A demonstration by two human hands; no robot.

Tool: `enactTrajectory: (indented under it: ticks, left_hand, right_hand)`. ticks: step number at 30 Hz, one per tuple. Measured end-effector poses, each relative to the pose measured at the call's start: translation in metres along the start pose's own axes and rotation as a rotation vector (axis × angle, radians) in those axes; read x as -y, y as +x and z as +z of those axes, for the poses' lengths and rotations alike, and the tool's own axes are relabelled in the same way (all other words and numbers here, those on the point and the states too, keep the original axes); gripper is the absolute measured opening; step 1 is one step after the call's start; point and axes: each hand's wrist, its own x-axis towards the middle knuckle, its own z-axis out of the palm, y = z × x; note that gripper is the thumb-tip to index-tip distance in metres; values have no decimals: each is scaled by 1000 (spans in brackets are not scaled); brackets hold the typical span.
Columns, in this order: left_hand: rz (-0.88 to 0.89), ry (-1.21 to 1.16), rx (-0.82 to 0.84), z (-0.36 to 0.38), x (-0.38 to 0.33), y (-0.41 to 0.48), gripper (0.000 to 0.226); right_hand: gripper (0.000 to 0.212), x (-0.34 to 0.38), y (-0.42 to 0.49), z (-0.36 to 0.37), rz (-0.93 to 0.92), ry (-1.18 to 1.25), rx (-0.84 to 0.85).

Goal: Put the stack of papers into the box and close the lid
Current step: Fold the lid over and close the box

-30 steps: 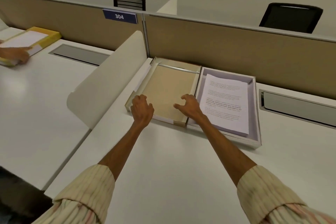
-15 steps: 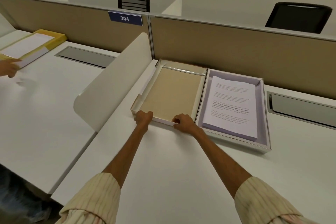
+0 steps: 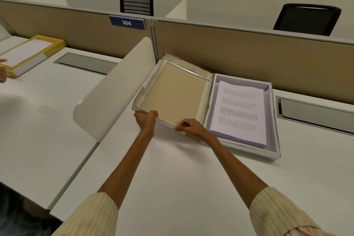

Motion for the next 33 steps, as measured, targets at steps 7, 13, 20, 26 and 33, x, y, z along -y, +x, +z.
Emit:
enactTrajectory:
  ticks: [7,13,20,26,33]
  left_hand:
    - [200,-13,46,27,-21,-29,64]
    - [469,-25,193,51,-32,-58,82]
    - [716,144,427,120,-30,-105,87]
    - [772,131,499,122,-22,-120,61]
    - [339,172,309,118,-11,-100,50]
  right_hand:
    - [54,31,-10,-43,-6,140,-197]
    - [54,85,-8,-97,-126,255,-350]
    - [79,119,-32,-177,-86,419,-505]
    - [93,135,-36,-164,67,271,-596]
    - [74,119,-41,-156,195,23,-755]
